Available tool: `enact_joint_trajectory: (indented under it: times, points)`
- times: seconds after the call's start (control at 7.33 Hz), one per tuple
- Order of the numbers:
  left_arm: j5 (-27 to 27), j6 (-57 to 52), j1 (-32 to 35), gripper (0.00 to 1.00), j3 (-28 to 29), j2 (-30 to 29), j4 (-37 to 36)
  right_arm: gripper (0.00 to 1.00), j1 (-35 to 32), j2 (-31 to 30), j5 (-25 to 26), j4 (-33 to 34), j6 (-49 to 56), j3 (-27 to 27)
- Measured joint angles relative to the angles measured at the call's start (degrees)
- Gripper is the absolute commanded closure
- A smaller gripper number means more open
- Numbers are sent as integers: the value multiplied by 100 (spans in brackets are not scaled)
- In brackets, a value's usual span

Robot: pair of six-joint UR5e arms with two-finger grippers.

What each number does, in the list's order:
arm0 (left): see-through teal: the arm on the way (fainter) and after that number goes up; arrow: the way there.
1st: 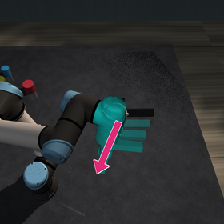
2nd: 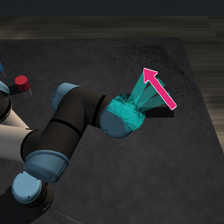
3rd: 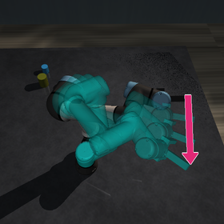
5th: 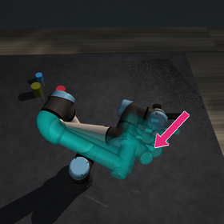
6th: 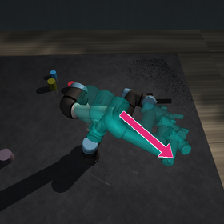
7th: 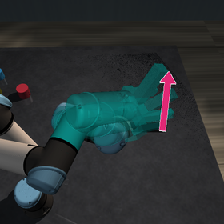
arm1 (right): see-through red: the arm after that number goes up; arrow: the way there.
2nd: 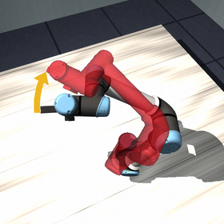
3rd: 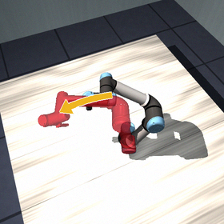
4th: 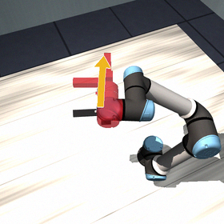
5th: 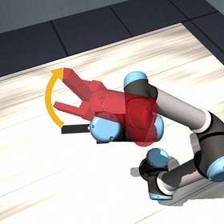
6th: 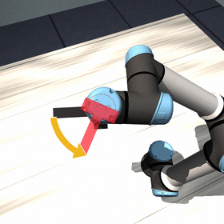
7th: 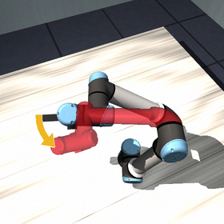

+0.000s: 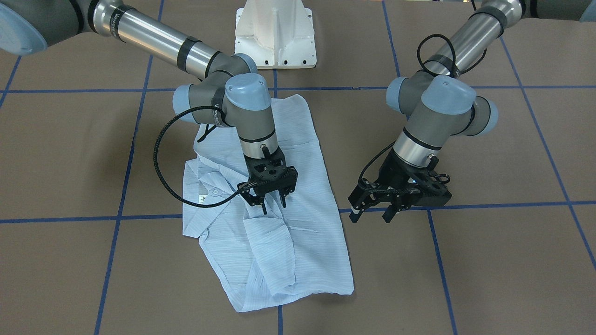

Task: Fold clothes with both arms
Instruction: 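Press the right gripper down on the shirt's middle and smooth it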

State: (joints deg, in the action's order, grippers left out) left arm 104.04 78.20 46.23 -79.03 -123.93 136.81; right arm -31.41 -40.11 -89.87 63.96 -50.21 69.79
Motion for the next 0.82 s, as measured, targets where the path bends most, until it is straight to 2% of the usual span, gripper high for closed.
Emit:
enact_joint_trajectory:
  times: [0.14, 0.27, 0.41, 0.82]
  points:
    - [-1, -4, 0, 1, 12, 0, 7, 61, 35, 5, 3, 2, 7, -63]
    - [0, -4, 0, 1, 27, 0, 17, 76, 62, 9, 4, 2, 10, -108]
    - [1, -1, 0, 1, 33, 0, 27, 100, 82, 11, 7, 2, 11, -129]
    - [2, 7, 0, 1, 35, -8, 38, 100, 62, 8, 8, -11, 4, -123]
